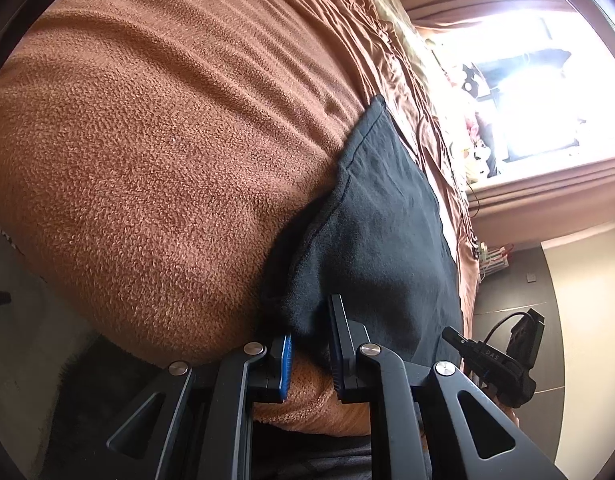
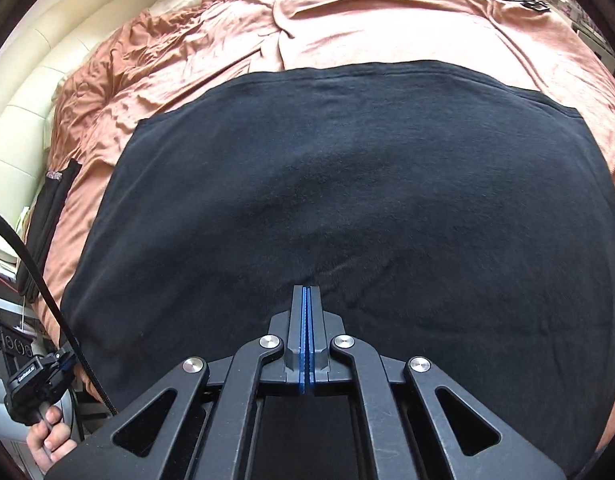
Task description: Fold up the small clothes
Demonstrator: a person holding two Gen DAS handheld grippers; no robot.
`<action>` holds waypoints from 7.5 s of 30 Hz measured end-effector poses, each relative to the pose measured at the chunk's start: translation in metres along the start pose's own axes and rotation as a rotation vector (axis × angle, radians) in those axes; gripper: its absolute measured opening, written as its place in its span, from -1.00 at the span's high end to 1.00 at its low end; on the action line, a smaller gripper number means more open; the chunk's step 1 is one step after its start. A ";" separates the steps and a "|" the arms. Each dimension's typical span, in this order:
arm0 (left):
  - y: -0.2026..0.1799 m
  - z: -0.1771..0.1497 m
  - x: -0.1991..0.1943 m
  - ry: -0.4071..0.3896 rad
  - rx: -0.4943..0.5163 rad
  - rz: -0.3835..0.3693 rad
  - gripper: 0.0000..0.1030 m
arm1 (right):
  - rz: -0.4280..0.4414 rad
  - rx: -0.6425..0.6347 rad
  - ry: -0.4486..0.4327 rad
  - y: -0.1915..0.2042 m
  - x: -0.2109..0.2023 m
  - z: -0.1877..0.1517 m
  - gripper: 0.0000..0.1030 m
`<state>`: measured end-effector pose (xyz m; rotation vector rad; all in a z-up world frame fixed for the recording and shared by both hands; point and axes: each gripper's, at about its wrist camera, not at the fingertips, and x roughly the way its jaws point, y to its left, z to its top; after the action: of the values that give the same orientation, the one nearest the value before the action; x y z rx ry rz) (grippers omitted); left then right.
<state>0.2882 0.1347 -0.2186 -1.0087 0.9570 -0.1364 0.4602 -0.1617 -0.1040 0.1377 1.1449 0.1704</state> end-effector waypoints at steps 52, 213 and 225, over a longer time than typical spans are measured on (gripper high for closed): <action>0.011 -0.003 -0.007 -0.007 -0.065 -0.026 0.69 | -0.008 -0.135 -0.075 0.027 0.019 0.078 1.00; -0.249 -0.117 0.205 0.484 0.763 0.337 -0.08 | 0.168 0.381 -0.256 -0.211 -0.149 -0.118 0.95; -0.255 -0.145 0.219 0.525 0.850 0.364 -0.08 | 0.165 0.466 -0.282 -0.220 -0.165 -0.178 0.95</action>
<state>0.3939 -0.2147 -0.1843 0.0050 1.3703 -0.4721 0.2451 -0.4073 -0.0720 0.6509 0.8747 0.0246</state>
